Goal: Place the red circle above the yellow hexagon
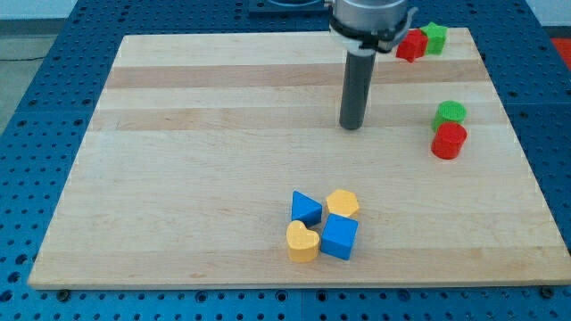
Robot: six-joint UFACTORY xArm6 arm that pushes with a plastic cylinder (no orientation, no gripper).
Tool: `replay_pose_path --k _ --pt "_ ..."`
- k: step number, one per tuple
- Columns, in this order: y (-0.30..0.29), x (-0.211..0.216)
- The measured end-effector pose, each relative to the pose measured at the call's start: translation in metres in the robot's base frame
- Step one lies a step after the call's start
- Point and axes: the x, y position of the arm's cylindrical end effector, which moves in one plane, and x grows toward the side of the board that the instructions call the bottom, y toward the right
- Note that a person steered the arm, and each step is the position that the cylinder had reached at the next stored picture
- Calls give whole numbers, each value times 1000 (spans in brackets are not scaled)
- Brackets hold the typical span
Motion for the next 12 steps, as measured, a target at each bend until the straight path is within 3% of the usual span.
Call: replay_pose_path --k 3,4,12 --pt "137 -17" --pt "148 -10" --pt "137 67"
